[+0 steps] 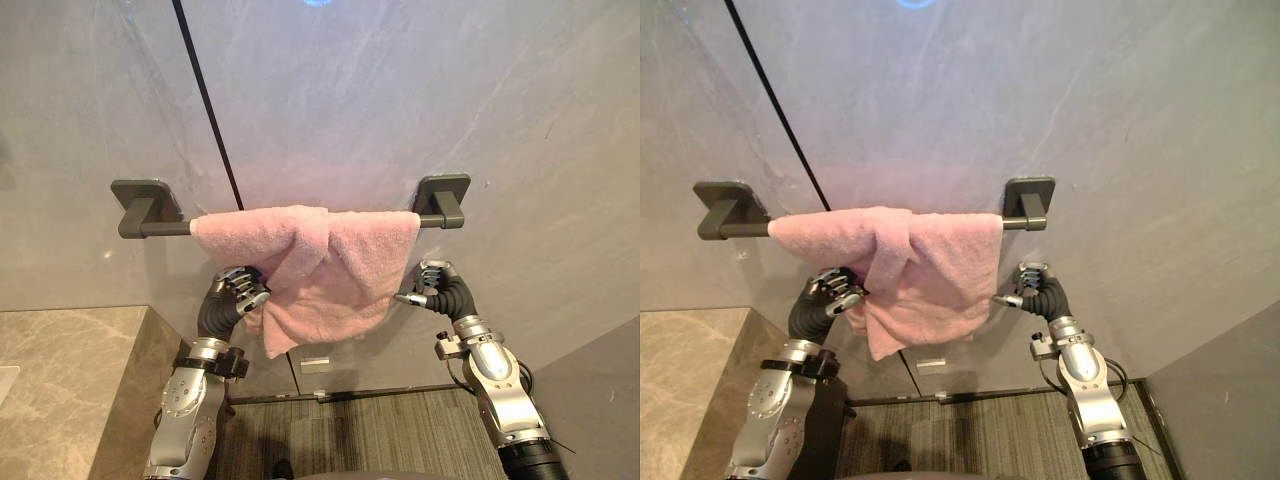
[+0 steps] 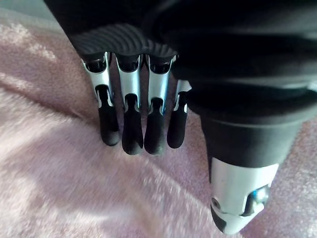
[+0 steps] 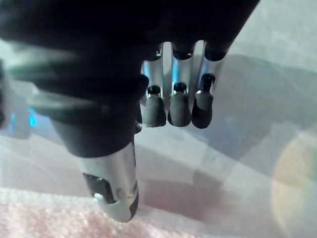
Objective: Organize washtable
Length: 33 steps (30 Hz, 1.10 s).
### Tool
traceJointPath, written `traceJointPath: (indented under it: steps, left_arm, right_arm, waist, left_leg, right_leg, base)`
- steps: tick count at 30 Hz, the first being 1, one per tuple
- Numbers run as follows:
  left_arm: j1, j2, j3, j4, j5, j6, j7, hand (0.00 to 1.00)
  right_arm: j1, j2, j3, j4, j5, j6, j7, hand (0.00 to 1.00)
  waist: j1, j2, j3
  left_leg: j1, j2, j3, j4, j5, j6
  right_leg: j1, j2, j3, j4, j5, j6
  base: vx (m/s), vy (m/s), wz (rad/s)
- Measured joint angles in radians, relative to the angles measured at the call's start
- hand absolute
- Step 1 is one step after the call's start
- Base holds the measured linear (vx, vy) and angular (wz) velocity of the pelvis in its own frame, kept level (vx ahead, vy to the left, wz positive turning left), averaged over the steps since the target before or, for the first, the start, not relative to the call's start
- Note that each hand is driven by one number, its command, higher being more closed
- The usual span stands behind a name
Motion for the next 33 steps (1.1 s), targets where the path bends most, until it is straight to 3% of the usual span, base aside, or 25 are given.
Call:
traceJointPath:
  steps: [28,33]
  left_arm:
    - [0.085,-0.113,0.173,0.028,0.0,-0.006,0.01,0.0]
    - [0.116,-0.12,0.173,0.028,0.001,-0.005,0.008,0.0]
  right_arm:
    - [0.068,0.065,-0.22,-0.003,-0.032,0.001,-0.023,0.0]
    - [0.114,0.09,-0.23,-0.104,-0.031,0.001,-0.021,0.0]
  waist:
    - [0.0,-0.003,0.002]
    - [-0.001,-0.004,0.003]
  left_leg:
    - [-0.002,-0.001,-0.006,0.0,-0.001,0.0]
    - [-0.002,-0.001,-0.007,0.001,-0.001,0.0]
  right_leg:
    - [0.004,-0.001,-0.007,-0.004,0.001,0.0]
    - [0.004,-0.002,-0.008,-0.004,0.0,0.001]
  base:
    - [0.0,0.0,0.0]
    - [0.0,0.0,0.0]
